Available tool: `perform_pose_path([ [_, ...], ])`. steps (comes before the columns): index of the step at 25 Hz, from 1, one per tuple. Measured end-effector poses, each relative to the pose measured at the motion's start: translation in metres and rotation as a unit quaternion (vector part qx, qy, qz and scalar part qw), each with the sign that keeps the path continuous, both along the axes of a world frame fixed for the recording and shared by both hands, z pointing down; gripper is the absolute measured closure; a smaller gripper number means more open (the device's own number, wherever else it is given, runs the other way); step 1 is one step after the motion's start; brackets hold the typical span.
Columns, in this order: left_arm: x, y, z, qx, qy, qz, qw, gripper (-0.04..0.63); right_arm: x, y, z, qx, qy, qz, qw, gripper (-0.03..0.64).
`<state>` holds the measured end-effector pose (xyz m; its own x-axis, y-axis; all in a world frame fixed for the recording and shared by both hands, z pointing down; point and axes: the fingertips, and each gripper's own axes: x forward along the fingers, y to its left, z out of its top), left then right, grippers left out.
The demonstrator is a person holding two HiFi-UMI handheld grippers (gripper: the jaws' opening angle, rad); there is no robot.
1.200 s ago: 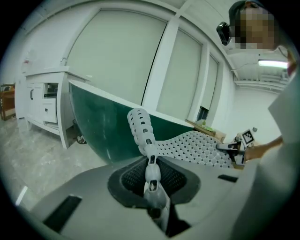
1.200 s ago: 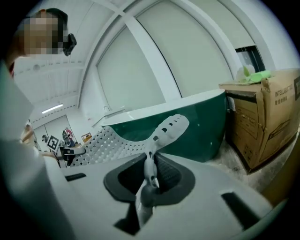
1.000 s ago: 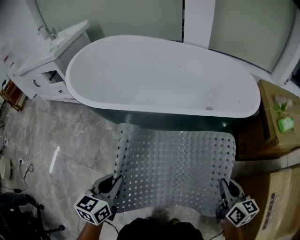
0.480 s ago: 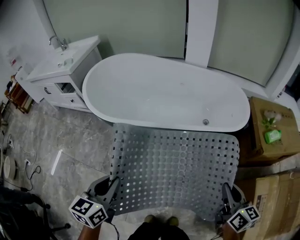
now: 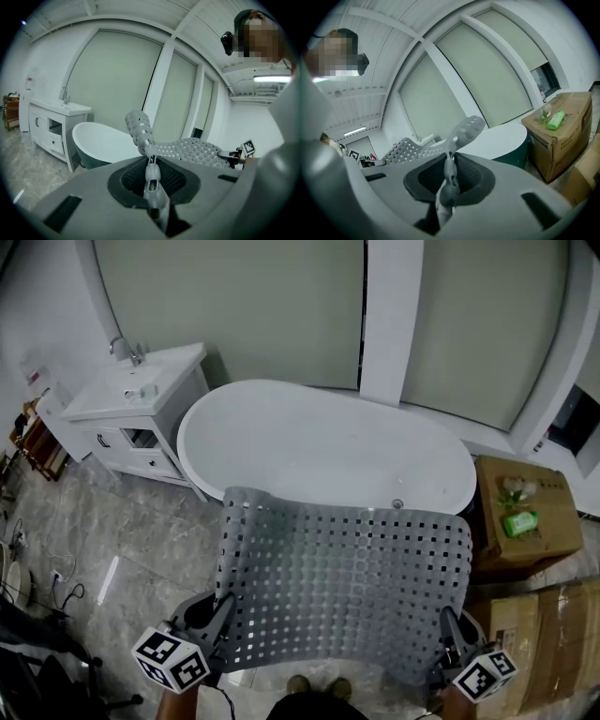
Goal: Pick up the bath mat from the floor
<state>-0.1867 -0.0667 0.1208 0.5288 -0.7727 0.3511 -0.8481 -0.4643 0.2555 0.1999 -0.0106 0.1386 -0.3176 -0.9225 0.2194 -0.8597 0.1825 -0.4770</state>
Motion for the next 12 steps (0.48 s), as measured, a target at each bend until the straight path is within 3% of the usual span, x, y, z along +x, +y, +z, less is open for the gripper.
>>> perform_pose_path([
  [12, -0.017, 0.040, -0.061, 0.024, 0.030, 0.002, 0.9993, 0.541, -0.008, 0.037, -0.065, 0.037, -0.032, -0.010, 0.999, 0.571],
])
